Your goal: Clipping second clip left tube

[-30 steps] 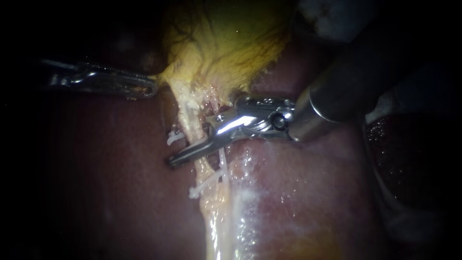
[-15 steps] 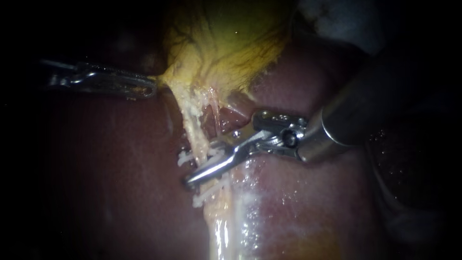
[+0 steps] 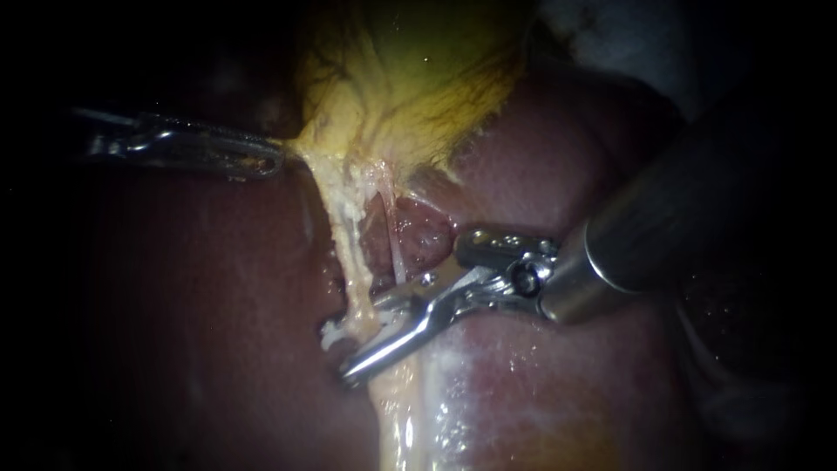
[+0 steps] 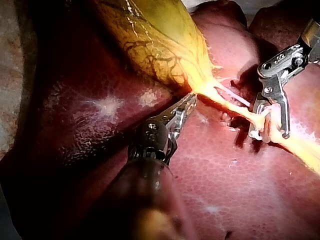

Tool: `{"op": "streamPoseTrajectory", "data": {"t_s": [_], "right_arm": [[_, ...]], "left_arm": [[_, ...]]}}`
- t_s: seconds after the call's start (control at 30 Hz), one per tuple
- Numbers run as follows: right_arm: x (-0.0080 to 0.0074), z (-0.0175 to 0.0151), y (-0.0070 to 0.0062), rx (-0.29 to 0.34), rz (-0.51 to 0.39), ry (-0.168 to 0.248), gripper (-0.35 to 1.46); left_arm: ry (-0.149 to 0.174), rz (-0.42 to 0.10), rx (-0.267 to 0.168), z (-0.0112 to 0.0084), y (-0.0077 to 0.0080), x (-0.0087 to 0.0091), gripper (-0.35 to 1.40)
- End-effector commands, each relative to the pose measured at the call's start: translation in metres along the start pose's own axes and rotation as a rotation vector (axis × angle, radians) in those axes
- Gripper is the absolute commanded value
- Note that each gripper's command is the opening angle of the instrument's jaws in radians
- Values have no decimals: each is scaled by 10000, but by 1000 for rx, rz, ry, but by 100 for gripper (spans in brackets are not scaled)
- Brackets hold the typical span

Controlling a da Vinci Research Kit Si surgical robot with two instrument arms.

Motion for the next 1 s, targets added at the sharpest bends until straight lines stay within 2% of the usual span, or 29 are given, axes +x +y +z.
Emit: {"op": "streamPoseTrajectory", "data": {"t_s": [0.03,0.17,0.27,0.37,0.4,0.53,0.63,0.77,1.0], "right_arm": [[-1,1,1,-1,-1,-1,53],[-3,3,3,-2,15,-3,48],[-2,2,4,-3,45,-5,38],[1,2,6,-4,57,-5,18],[2,2,7,-4,63,-5,6],[3,2,8,-11,70,2,-15],[5,3,10,-44,71,36,-35],[5,2,15,-56,71,52,-35],[-1,1,19,-61,67,44,-35]], "left_arm": [[0,0,0,0,0,0,-35],[0,0,0,0,0,0,-35],[0,0,0,0,0,0,-35],[0,0,0,0,0,0,-35],[0,0,0,0,0,0,-35],[0,0,0,0,0,0,-35],[0,0,0,0,0,0,-35],[0,0,0,0,0,0,-35],[0,0,0,0,0,0,-35]]}}
